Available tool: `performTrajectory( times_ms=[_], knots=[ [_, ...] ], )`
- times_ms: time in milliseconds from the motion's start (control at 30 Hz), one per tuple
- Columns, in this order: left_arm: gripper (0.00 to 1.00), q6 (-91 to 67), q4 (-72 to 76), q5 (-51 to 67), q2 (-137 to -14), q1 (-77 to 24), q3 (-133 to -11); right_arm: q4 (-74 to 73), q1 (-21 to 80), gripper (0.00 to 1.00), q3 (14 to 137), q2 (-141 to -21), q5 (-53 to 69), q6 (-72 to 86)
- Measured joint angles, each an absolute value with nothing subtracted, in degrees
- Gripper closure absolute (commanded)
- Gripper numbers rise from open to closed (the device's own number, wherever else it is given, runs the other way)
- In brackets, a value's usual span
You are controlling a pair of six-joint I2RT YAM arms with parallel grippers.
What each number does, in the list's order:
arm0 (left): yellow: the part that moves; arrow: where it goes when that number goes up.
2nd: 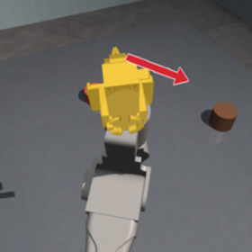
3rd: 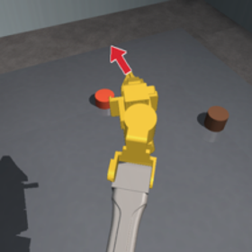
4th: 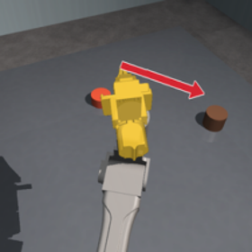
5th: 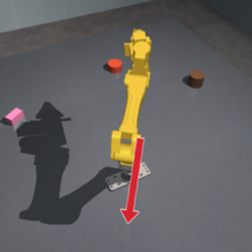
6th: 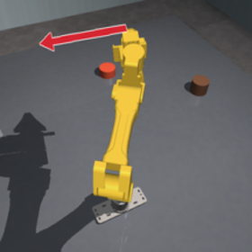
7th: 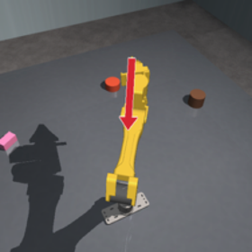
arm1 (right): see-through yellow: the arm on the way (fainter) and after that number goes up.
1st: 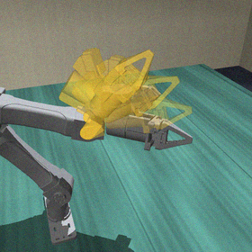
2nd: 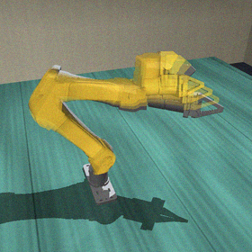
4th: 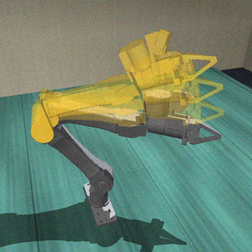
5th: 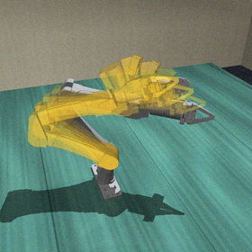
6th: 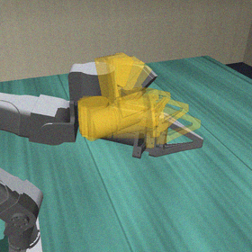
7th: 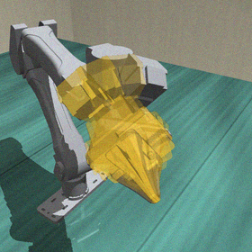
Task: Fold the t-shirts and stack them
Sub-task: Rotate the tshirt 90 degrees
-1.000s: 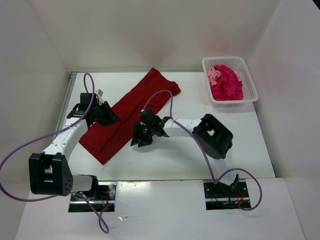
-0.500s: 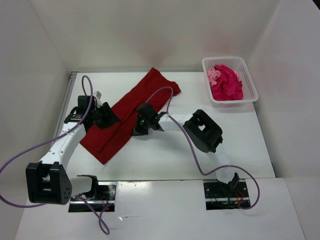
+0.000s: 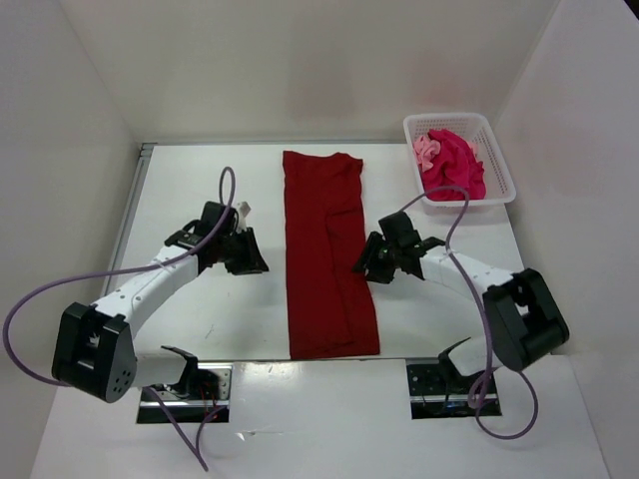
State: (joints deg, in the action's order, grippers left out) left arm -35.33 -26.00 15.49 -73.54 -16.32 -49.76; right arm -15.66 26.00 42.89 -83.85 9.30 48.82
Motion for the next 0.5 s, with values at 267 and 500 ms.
performTrajectory(
  times_ms=[267,500],
  knots=[
    [0.34,-39.66,-31.94,15.64,-73.60,-26.89,-45.19,-19.29,31.09,0.43,33.08,-66.85,10.35,54.19],
    [0.34,-45.25,-34.17,20.45,-74.85,-36.36,-37.50,-26.94,36.16,0.43,21.85,-53.23,10.13,64.47]
  ],
)
